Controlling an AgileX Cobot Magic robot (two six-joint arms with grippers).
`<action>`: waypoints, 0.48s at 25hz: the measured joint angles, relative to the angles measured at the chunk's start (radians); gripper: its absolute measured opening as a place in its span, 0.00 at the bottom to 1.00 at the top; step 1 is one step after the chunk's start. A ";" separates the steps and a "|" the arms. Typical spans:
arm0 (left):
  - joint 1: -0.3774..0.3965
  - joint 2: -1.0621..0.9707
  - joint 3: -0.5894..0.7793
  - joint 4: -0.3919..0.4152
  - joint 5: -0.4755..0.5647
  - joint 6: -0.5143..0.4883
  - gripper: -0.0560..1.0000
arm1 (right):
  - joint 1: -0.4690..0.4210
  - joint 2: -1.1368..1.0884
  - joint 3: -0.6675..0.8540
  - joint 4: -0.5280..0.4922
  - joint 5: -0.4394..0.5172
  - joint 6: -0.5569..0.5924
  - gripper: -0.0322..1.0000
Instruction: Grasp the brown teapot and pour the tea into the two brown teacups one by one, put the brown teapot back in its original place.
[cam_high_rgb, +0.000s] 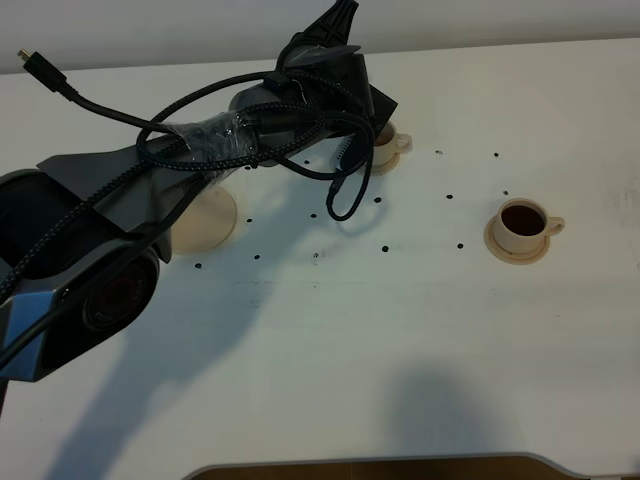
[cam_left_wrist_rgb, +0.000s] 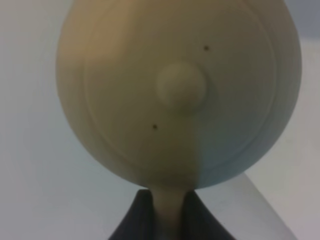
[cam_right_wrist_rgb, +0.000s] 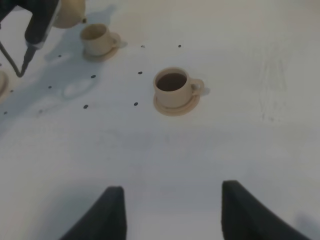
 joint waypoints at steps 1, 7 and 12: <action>0.000 0.004 0.000 0.009 0.000 0.000 0.18 | 0.000 0.000 0.000 0.000 0.000 0.000 0.46; -0.003 0.027 0.000 0.029 0.000 0.003 0.18 | 0.000 0.000 0.000 0.000 0.000 0.000 0.46; -0.012 0.030 0.000 0.075 -0.005 0.000 0.18 | 0.000 0.000 0.000 0.000 0.000 0.000 0.46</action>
